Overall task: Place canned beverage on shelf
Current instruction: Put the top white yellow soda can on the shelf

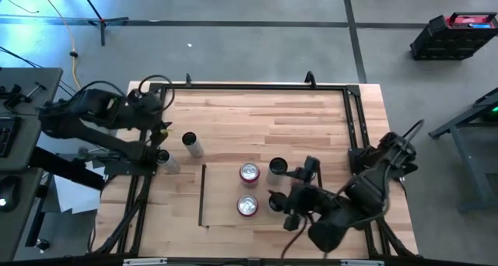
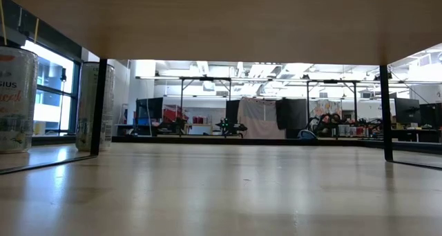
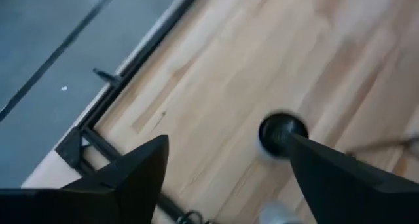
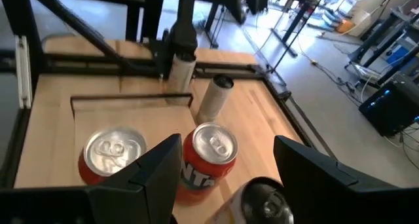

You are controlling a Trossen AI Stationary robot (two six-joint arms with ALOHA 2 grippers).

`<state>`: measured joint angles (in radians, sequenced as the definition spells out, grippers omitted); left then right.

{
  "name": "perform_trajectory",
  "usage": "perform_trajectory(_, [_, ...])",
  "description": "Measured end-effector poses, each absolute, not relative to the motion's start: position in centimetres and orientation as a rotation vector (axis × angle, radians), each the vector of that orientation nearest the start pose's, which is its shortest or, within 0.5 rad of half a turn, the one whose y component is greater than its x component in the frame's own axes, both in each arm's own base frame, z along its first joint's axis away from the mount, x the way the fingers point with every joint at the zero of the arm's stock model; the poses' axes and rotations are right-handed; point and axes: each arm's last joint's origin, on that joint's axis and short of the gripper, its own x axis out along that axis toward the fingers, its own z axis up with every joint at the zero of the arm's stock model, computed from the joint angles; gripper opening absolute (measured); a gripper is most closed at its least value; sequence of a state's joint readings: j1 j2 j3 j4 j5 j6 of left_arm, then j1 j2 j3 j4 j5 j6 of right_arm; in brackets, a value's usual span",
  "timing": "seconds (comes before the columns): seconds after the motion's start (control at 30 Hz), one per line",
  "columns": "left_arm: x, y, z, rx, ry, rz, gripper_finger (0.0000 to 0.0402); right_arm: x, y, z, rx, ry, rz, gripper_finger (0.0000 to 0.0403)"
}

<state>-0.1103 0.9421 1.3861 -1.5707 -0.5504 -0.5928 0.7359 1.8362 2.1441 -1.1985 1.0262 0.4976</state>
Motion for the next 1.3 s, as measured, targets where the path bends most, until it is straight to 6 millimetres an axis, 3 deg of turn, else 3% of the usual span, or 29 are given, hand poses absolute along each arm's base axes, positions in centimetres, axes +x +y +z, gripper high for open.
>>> perform_trajectory(0.17, [11.1,1.2,38.8,-0.022,1.085,0.514,0.0309,26.9,22.4,43.6,-0.184,0.421,-0.392,0.0228])
perform_trajectory(0.5, [16.6,3.6,36.2,0.303,1.424,0.265,0.0305,24.6,24.5,44.3,-0.278,0.286,-0.461,0.0228])
perform_trajectory(0.67, [18.8,4.1,35.1,0.231,1.432,0.161,0.0305,22.9,25.0,44.7,-0.283,0.285,-0.414,0.0228])
perform_trajectory(0.83, [19.7,4.3,34.8,0.076,1.374,0.092,0.0305,21.2,24.0,45.5,-0.23,0.284,-0.405,0.0228])
perform_trajectory(1.07, [19.7,4.8,34.7,0.031,1.358,0.124,0.0313,20.2,22.7,45.1,-0.147,0.306,-0.442,0.0228])
perform_trajectory(1.3, [19.3,4.8,32.3,0.055,1.397,0.032,0.0318,20.0,22.6,45.0,-0.077,0.299,-0.456,0.0228])
